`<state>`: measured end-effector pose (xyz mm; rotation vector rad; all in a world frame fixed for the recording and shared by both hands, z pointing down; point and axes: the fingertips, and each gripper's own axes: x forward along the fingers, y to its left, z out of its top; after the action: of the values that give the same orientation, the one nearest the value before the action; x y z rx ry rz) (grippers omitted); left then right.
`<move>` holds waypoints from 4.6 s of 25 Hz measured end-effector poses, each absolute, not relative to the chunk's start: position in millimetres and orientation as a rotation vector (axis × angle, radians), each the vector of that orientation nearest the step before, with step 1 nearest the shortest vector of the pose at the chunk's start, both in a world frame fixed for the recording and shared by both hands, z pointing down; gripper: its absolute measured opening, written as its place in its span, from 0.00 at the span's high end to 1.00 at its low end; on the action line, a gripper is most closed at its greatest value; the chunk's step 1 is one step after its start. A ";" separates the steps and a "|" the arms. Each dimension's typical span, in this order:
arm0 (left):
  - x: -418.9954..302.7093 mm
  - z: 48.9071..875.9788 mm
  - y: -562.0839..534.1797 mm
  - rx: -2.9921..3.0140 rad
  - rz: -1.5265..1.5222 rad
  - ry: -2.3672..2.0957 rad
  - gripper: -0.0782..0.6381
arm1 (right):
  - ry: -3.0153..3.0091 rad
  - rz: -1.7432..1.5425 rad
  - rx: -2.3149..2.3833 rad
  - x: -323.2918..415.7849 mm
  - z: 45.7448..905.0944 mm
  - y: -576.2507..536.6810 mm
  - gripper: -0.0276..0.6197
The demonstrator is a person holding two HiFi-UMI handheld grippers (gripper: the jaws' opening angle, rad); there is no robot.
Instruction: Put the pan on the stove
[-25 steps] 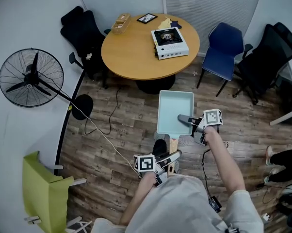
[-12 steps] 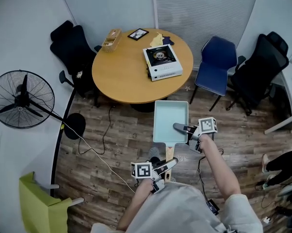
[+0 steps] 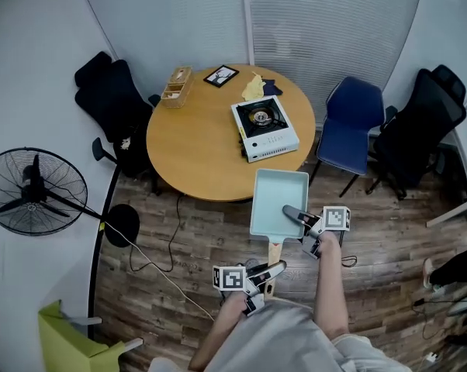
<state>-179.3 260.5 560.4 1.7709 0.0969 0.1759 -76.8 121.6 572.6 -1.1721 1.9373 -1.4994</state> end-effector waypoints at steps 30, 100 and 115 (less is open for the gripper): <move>-145.3 571.8 69.1 1.804 0.179 0.123 0.77 | 1.852 -1.424 -1.304 -31.1 575.7 -61.6 0.81; 82.9 666.9 -149.2 1.711 0.086 -0.440 0.76 | 2.523 -1.697 -1.396 142.9 708.0 -304.4 0.74; 83.1 676.0 -156.4 1.704 0.136 -0.443 0.74 | 2.574 -1.551 -1.720 151.5 713.7 -313.2 0.77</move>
<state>83.1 -156.4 676.0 1.7040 -0.4433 0.1358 151.5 -313.2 713.7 -1.7203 2.5743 -1.5515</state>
